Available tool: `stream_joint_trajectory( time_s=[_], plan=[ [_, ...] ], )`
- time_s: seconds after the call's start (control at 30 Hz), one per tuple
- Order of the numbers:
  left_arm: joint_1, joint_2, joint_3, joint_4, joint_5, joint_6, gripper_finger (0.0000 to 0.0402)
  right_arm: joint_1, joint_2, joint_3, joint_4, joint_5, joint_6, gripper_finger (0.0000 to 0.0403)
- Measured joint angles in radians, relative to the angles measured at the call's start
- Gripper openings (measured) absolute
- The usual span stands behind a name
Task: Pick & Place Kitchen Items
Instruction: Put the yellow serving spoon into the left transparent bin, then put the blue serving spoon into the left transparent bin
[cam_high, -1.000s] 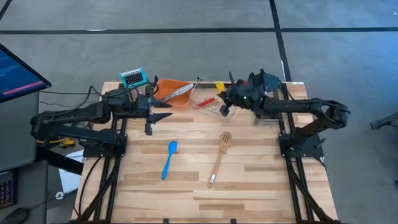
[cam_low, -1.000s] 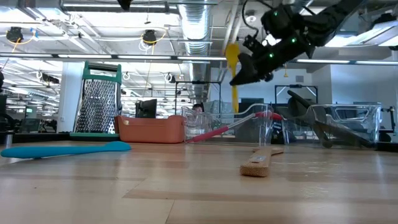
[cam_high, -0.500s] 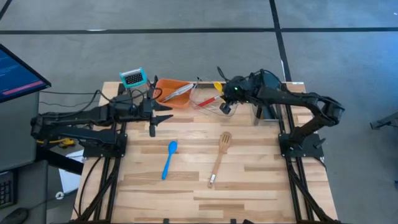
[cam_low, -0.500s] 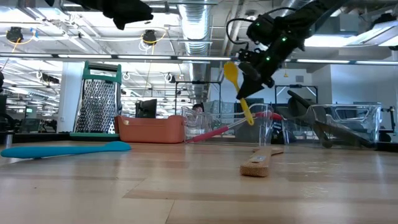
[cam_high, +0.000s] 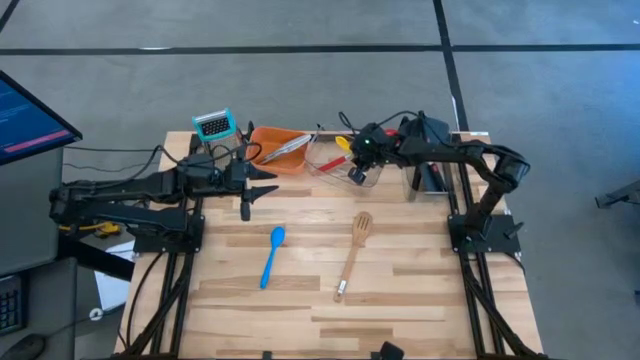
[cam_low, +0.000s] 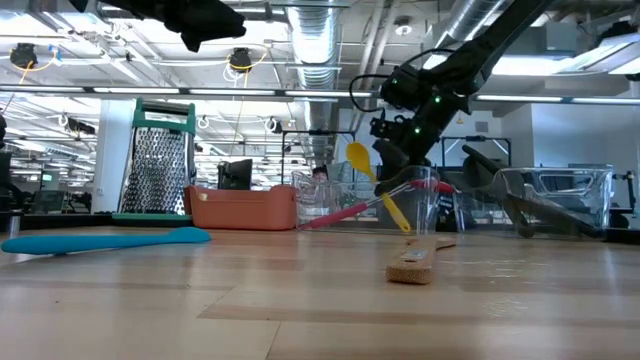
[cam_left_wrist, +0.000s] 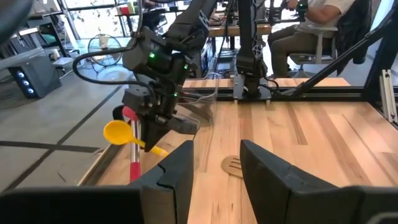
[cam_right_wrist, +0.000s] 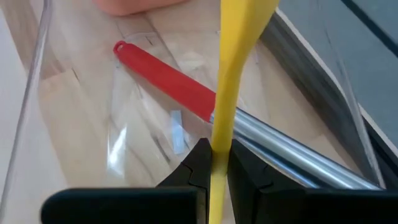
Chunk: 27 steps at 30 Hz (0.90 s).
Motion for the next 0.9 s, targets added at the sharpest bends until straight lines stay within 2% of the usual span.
stream_joint_trajectory(
  time_s=[0.47,0.53,0.77,0.9],
  plan=[
    [0.000,0.000,0.000,0.000,-0.004,0.000,0.0117,-0.018,-0.012,-0.002,-0.017,-0.076,-0.019,0.0022],
    [0.000,0.000,0.000,0.000,-0.005,0.000,0.0117,-0.009,-0.012,-0.002,-0.019,-0.076,-0.029,0.0043],
    [0.000,0.000,0.000,-0.001,-0.009,0.000,0.0117,0.017,-0.021,0.095,-0.152,-0.077,-0.048,0.0171],
    [0.000,0.000,0.000,-0.001,-0.009,0.000,0.0117,0.022,-0.025,0.192,-0.279,-0.077,-0.088,0.0212]
  ],
)
